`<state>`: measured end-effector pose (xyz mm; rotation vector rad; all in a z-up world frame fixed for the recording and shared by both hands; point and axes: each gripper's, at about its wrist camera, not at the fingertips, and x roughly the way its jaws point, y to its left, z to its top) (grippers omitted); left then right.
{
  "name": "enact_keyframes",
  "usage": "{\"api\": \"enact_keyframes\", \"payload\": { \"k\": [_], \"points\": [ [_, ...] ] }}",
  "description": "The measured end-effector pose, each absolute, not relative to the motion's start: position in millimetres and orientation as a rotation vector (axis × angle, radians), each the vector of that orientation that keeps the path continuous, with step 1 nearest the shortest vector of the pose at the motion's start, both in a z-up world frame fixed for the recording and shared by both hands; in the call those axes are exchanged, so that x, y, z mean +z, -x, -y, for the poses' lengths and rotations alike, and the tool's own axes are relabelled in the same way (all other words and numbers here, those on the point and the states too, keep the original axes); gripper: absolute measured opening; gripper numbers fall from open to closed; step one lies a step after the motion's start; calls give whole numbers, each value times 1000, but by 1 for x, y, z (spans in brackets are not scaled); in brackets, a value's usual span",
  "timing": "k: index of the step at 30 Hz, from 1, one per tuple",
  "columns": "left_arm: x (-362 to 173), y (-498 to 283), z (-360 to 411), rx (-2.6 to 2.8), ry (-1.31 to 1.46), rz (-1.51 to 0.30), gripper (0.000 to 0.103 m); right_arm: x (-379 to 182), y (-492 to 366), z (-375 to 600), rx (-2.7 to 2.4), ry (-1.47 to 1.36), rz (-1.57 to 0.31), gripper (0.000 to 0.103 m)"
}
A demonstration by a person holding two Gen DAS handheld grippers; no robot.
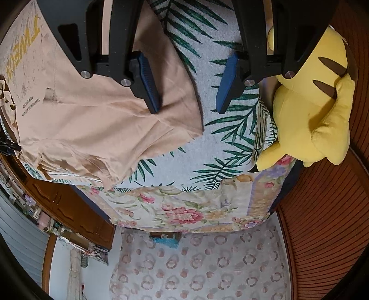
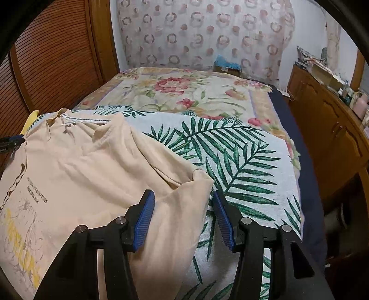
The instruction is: Fold small clothes
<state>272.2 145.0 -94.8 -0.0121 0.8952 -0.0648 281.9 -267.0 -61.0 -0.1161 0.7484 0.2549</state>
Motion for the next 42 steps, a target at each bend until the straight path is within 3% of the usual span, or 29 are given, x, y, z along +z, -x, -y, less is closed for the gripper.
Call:
{"api": "enact_keyframes", "payload": {
  "k": [3,5,7,8,10,11,13,27,42],
  "points": [
    [-95,-272,-144,-70,13,-893,52,-61,-281,267,255,115,-744,54],
    [-94,-273,-141,-90,13,-886,37,-62,-281,266,258,120,-740,54],
    [-94,-274,-138,-104,15,-887,30,-62,-282,265,270,124,-737,54],
    [-94,-274,-137,-100,11,-889,22,-62,-282,263,279,126,-736,53],
    [-92,-276,-133,-112,13,-899,9,-62,-281,260,305,126,-733,23],
    [-91,-276,-131,-114,7,-901,7,-62,-281,258,327,120,-738,15],
    [-85,-271,-125,-114,-6,-882,6,-61,-278,252,353,131,-742,6],
    [0,-136,-99,-204,-1,-628,6,17,-144,250,390,163,-469,5],
    [-10,3,-114,-159,59,-594,6,-5,28,278,394,150,-469,5]
  ]
}}
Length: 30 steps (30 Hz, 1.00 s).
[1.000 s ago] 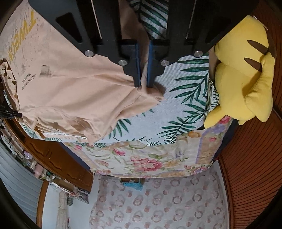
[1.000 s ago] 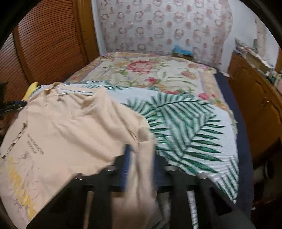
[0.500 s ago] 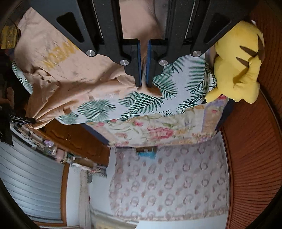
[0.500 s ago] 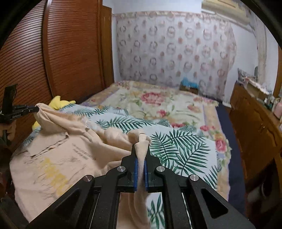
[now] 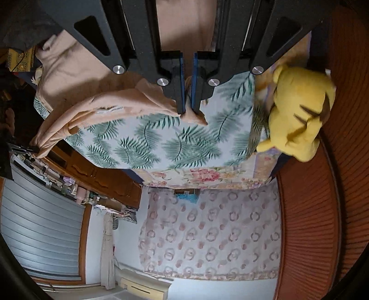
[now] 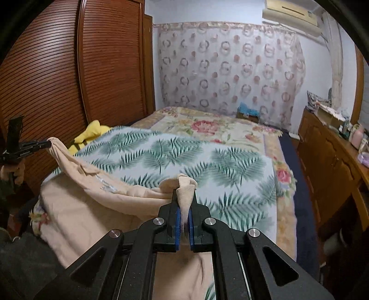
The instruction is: Fold small clothes
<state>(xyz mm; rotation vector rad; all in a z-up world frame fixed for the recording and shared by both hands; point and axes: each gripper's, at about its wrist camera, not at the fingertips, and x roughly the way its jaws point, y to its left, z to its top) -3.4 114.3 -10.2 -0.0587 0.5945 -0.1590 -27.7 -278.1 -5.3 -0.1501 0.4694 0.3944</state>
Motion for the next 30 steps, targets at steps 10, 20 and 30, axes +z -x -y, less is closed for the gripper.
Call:
{"api": "enact_keyframes", "payload": {
  "k": [10,20,30],
  "points": [
    [-46,17,-123,-115,102,-700,11,-22,44,296,369,84,-617,5],
    [-38,-10,-127,-99,43,-675,72,-7,18,289,292,127,-620,50],
    [-56,-65,-125,-104,-2,-743,72,-6,5,276,325,156,-631,58]
  ]
}}
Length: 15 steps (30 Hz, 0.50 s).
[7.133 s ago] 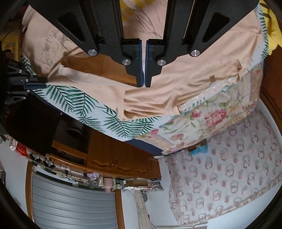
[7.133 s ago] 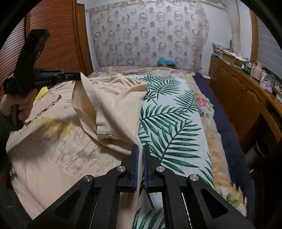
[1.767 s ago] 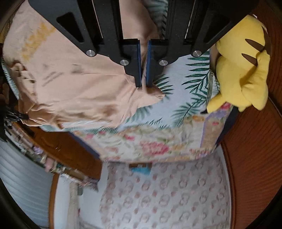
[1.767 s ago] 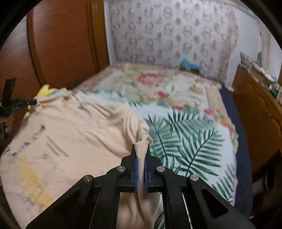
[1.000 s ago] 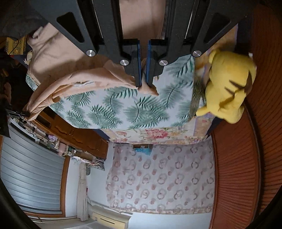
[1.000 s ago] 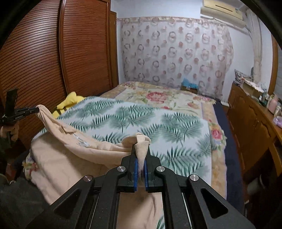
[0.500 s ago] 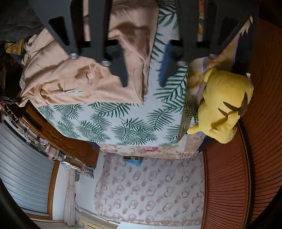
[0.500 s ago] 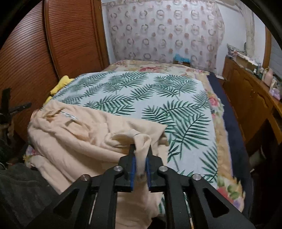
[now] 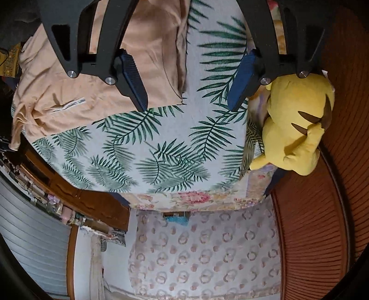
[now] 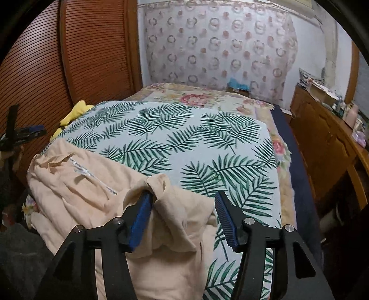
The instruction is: Fold small clothes
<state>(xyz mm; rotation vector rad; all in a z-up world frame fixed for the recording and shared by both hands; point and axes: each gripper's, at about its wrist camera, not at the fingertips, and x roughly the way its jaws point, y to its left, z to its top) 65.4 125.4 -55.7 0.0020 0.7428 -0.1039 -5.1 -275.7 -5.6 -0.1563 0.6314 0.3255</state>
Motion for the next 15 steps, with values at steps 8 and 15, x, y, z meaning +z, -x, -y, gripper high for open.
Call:
{"api": "enact_keyframes", "payload": {
  "k": [8,15],
  "points": [
    [-77,-80,-128,-102,17,-796,72,-19,18,280,339,179,-696,58],
    [-87,-82,-126,-105,16,-818,72,-21,31,286,337,153,-744,59]
  ]
}}
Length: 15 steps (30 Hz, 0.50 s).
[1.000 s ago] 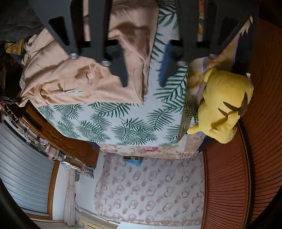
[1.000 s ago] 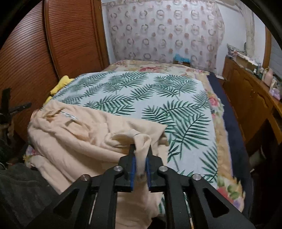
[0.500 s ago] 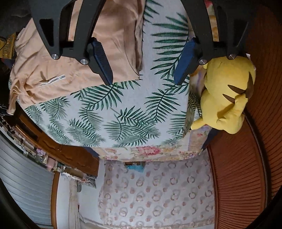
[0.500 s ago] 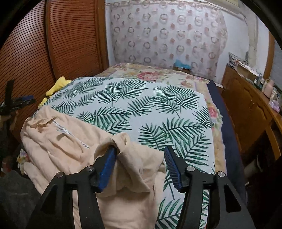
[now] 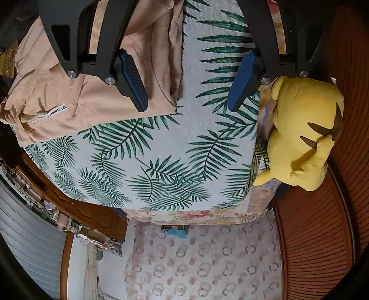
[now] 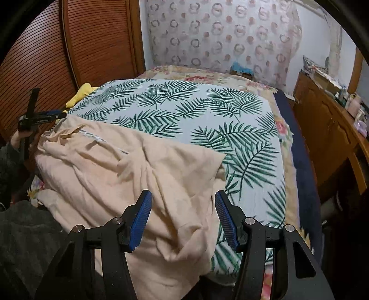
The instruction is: Fold small clothes
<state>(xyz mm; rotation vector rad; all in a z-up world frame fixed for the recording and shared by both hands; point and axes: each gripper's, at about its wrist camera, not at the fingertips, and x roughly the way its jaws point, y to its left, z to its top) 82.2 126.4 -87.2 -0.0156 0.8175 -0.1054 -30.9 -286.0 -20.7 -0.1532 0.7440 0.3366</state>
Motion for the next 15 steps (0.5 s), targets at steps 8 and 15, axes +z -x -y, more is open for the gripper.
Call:
{"api": "enact_keyframes", "payload": {
  "k": [8,15],
  "points": [
    [-98,-90,-124,-106,1,-856,72,-22,1,290,290,137,-710,59],
    [-103,-96,-122,-122,-9,-878,72,-47,-47,287,280,133,-741,59]
  ]
}}
